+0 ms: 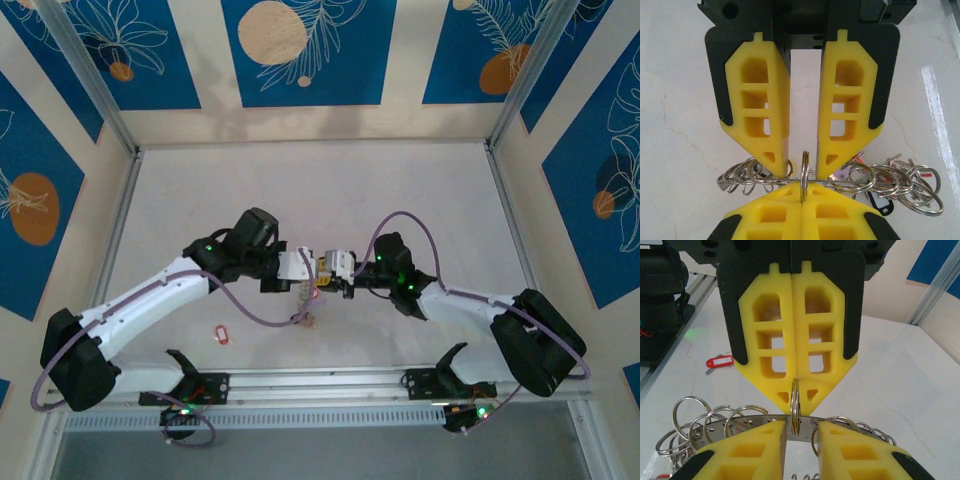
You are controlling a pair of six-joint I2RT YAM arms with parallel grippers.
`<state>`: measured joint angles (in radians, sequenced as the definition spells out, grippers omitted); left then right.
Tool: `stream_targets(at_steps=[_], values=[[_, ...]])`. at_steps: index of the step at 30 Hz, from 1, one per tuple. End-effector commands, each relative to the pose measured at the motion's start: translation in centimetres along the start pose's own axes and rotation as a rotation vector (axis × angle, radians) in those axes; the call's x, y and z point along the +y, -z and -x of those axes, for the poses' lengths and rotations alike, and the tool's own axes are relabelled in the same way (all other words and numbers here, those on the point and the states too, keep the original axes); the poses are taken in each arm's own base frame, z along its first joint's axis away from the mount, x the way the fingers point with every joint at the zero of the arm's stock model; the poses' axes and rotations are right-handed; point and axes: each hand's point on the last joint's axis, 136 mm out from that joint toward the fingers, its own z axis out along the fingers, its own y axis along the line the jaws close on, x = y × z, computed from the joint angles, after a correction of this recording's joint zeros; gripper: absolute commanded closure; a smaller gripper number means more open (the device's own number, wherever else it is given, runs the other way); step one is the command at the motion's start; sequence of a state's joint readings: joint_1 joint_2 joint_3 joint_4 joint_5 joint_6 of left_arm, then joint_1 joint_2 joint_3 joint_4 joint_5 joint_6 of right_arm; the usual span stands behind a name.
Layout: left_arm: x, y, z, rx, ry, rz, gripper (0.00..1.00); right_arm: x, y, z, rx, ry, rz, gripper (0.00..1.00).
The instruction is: Put the keys on the keyring
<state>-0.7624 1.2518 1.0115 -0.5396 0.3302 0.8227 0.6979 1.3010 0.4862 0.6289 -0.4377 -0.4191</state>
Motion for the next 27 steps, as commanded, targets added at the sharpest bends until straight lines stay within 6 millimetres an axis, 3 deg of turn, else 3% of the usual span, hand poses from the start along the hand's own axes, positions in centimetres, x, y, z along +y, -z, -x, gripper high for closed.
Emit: stream_targets(at_steps=[1,8,13,18,19,22,24,27], values=[[0.9,0.5,2.2,-0.064,-0.056,0.024,1.0,-0.7,-0.4,1.7,-0.044,0.03,-0.018,0.76],[1.2,0.1,1.6,-0.003,-0.041,0.003,1.0,-1.0,-0.4,1.9,-0.054,0.025,-0.031,0.76],[1.4,0.0,1.5,0.017,-0.039,0.0,1.0,-0.9,-0.5,1.6,-0.056,0.01,-0.04,0.82],[1.6,-0.2,1.6,0.03,-0.049,-0.011,1.0,-0.7,-0.4,1.8,-0.064,0.003,-0.04,0.78],[1.7,-0.2,1.7,0.034,-0.048,-0.014,1.0,-0.6,-0.4,1.7,-0.062,0.002,-0.038,0.79],[1.9,-0.1,2.0,0.031,-0.047,-0.01,1.0,-0.5,-0.5,1.4,-0.055,0.003,-0.028,0.99],[2.0,0.0,2.2,0.017,-0.052,-0.003,1.0,-0.3,-0.5,1.6,-0.067,-0.001,-0.022,1.0],[0.7,1.7,2.1,-0.001,-0.064,-0.039,0.85,0.3,-0.1,2.5,-0.126,0.004,0.013,1.0]])
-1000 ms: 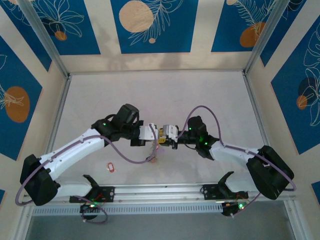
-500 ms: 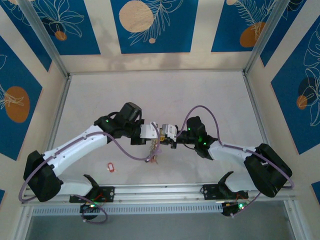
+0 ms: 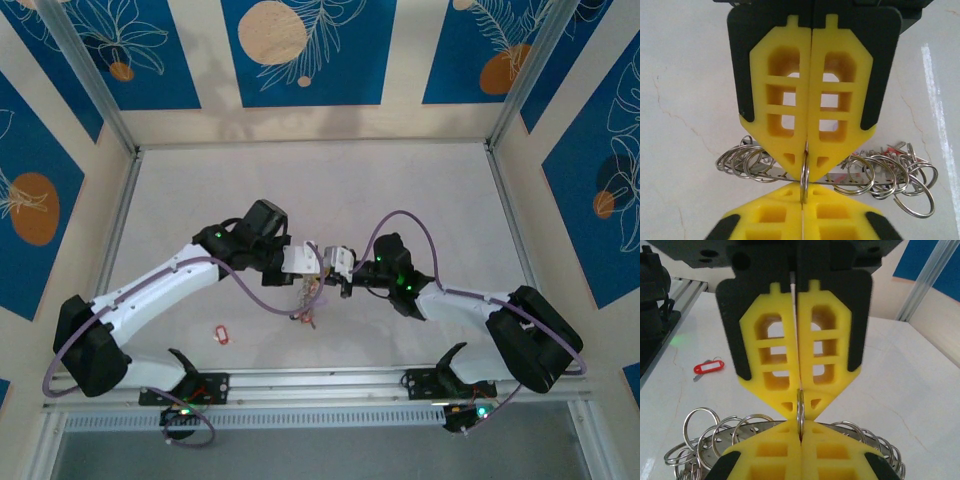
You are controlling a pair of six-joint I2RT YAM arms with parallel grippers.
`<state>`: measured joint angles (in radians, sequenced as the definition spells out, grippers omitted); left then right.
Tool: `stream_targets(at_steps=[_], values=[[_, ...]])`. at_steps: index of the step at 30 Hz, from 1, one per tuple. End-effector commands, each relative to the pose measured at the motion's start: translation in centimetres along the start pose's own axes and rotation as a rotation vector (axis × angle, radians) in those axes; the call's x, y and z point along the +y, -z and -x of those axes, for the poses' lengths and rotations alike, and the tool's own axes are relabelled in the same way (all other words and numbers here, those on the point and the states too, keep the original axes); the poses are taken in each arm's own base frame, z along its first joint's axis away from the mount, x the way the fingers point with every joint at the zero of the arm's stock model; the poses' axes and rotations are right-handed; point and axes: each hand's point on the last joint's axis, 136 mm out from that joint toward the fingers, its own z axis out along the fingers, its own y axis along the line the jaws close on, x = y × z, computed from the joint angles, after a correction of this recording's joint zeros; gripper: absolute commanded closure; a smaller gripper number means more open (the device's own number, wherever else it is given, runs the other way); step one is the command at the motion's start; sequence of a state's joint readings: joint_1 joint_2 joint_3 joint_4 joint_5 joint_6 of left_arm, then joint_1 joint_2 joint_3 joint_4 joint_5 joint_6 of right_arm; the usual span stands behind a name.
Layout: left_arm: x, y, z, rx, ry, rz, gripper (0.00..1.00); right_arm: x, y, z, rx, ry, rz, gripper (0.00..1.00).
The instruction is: Put the keys on the keyring
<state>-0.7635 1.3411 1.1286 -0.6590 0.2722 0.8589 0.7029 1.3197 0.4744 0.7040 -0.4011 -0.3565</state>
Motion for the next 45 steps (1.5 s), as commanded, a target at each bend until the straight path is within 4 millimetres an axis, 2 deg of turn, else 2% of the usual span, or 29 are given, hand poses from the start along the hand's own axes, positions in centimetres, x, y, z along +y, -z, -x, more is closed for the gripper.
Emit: stream_targets(at_steps=[1,5,8,12,20,25,33,38,43,45], values=[[-0.8,2.9,2.4,-0.124,-0.053,-0.005,0.81,1.4,0.3,2.9,-0.132,0.032,0.076,1.0],[-1.7,6.2,2.8,-0.305,-0.043,0.088,0.58,1.9,1.4,5.0,-0.218,0.043,0.083,1.0],[-2.1,7.6,3.6,-0.411,-0.047,0.143,0.55,2.3,2.0,6.1,-0.276,0.068,0.106,1.0],[-2.5,7.6,4.1,-0.481,-0.032,0.15,0.56,2.5,2.3,7.1,-0.321,0.083,0.135,1.0],[-1.2,7.2,4.1,-0.502,0.007,0.205,0.59,2.5,2.4,7.3,-0.333,0.081,0.134,1.0],[-2.1,7.0,4.9,-0.566,-0.015,0.15,0.64,2.3,2.3,7.2,-0.326,0.077,0.123,1.0],[-2.5,5.6,4.7,-0.561,-0.01,0.089,0.72,2.2,1.9,7.3,-0.32,0.076,0.126,1.0],[-2.5,5.2,4.3,-0.534,-0.008,0.082,0.89,2.1,1.4,7.2,-0.314,0.079,0.139,1.0],[-1.5,5.2,4.2,-0.512,0.019,0.117,0.9,2.2,1.0,6.8,-0.297,0.078,0.142,1.0],[-1.7,5.1,4.3,-0.526,0.013,0.107,0.91,2.1,0.8,6.7,-0.291,0.074,0.141,1.0]])
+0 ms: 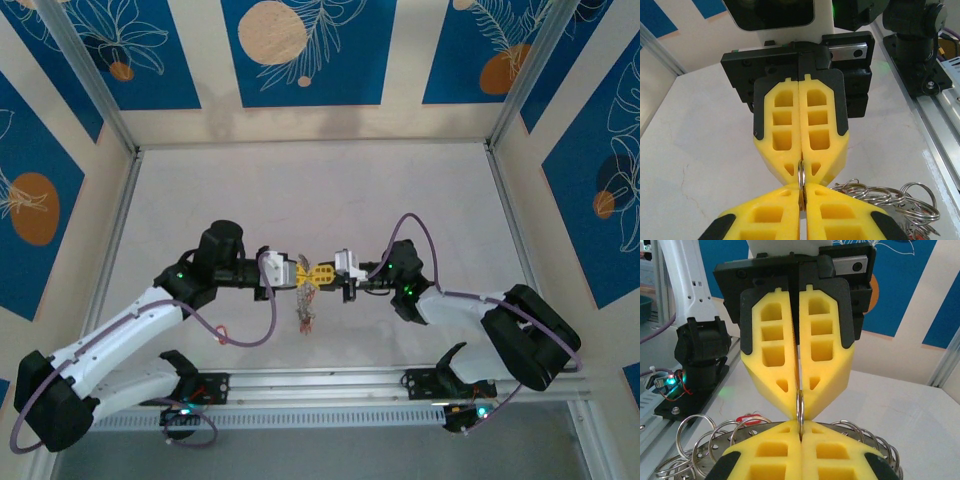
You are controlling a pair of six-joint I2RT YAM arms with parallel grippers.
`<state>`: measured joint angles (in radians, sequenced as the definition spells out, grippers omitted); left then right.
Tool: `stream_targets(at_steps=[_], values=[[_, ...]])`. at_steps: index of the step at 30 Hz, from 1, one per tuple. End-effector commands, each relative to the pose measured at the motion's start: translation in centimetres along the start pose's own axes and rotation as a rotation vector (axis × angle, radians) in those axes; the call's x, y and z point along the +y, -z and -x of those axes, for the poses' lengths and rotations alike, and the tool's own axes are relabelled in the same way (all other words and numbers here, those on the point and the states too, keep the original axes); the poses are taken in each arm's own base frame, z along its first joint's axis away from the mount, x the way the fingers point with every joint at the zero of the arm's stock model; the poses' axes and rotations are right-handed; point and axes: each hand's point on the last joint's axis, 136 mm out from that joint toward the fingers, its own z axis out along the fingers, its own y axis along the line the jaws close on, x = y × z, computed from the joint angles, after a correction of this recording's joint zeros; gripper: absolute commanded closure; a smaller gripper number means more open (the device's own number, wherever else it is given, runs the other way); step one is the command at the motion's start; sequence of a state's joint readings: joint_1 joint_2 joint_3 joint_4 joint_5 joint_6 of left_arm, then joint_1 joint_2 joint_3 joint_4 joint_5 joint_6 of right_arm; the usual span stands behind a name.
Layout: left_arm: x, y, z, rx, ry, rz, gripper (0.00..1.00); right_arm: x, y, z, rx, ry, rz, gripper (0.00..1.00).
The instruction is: Put the keys on the keyring
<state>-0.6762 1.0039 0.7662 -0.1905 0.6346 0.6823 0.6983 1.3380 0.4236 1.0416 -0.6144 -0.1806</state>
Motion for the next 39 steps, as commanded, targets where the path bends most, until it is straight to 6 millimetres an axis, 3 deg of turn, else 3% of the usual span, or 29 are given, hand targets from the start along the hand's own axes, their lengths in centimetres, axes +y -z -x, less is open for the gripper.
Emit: stream_targets(at_steps=[1,4,6,8,12,16,21,35,39], values=[[0.3,-0.1,0.7,-0.035,-0.007,0.0,0.9,-0.5,-0.8,1.8,-0.039,0.063,0.005,1.0],[0.3,-0.5,0.5,-0.035,0.006,-0.018,0.91,-0.6,-1.0,1.8,-0.031,0.062,-0.003,1.0],[0.5,-0.6,0.4,-0.027,0.022,-0.019,1.0,-0.7,-1.1,1.6,-0.025,0.064,-0.002,1.0],[1.4,-0.7,0.0,-0.002,0.03,0.029,1.0,-1.1,-1.0,1.4,-0.013,0.066,-0.026,0.99],[2.4,0.0,-0.8,0.117,-0.016,0.071,1.0,-2.5,-0.6,0.7,0.036,0.031,-0.107,0.81],[2.0,0.4,-1.8,0.245,-0.093,0.063,1.0,-2.3,-0.4,-0.4,0.103,0.031,-0.103,0.69],[2.0,0.4,-3.0,0.389,-0.167,0.042,1.0,-2.7,-0.7,-1.8,0.142,0.012,-0.122,0.67],[2.4,-0.3,-2.0,0.338,-0.198,0.047,1.0,-2.0,-1.2,-2.8,0.167,0.027,-0.097,0.67],[2.4,-0.3,-2.1,0.336,-0.208,0.048,1.0,-0.9,-0.6,-2.7,0.144,0.073,-0.061,0.58]])
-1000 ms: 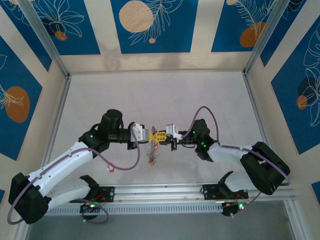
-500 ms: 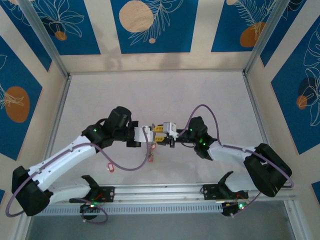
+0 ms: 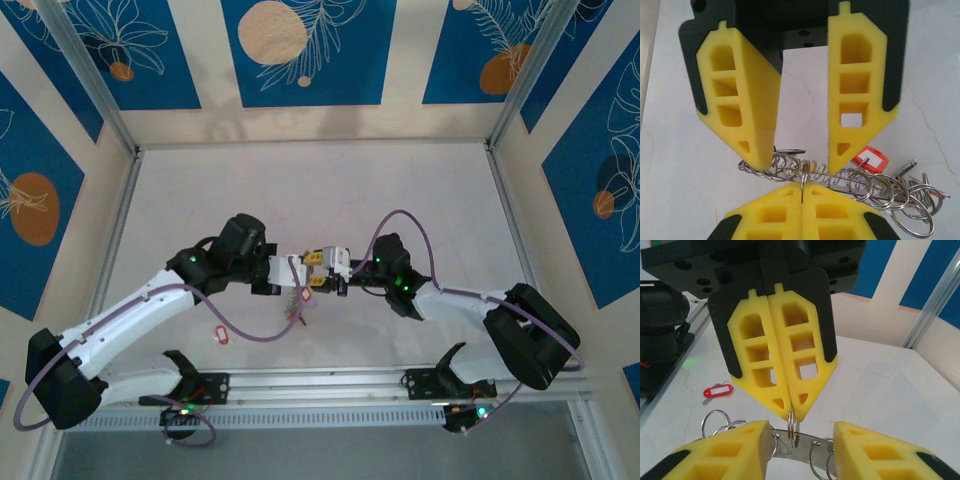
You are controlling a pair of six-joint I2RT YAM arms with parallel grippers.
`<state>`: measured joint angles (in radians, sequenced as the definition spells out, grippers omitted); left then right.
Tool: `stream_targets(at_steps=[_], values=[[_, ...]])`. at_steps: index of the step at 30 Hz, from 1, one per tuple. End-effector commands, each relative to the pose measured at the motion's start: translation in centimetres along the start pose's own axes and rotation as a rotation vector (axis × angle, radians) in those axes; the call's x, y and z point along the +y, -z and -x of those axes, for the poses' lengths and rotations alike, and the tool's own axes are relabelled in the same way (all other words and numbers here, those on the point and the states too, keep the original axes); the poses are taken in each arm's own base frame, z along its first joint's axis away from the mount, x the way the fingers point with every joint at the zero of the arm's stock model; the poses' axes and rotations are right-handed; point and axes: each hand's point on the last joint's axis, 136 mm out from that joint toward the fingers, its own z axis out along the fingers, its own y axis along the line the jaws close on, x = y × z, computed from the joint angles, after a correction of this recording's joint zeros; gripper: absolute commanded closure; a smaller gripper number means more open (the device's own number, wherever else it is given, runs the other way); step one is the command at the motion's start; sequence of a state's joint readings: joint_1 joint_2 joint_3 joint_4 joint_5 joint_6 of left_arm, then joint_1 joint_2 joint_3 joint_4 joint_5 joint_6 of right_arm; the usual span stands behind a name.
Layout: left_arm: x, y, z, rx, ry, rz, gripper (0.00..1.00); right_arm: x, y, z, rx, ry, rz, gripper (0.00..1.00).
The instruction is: Put the keys on the keyring
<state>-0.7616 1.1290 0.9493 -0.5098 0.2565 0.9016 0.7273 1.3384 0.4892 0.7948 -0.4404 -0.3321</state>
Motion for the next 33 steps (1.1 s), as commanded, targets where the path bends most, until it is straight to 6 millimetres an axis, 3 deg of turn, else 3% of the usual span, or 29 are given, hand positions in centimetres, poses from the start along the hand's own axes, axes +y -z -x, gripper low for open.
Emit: stream_targets(at_steps=[1,8,13,23,33], values=[[1.1,0.8,2.2,-0.07,-0.061,0.036,1.0,1.1,0.5,0.1,-0.024,0.058,0.036,0.56],[0.6,1.8,3.2,-0.138,-0.103,0.043,1.0,1.6,1.7,-0.3,-0.012,0.084,0.028,0.52],[0.2,2.0,4.0,-0.206,-0.124,0.058,1.0,1.8,2.0,0.4,-0.027,0.093,0.029,0.59],[0.1,1.9,4.2,-0.216,-0.118,0.044,1.0,1.5,1.8,1.3,-0.035,0.135,0.002,0.68],[0.2,1.3,4.0,-0.204,-0.091,0.031,1.0,0.6,0.5,1.4,-0.02,0.116,-0.039,0.69]])
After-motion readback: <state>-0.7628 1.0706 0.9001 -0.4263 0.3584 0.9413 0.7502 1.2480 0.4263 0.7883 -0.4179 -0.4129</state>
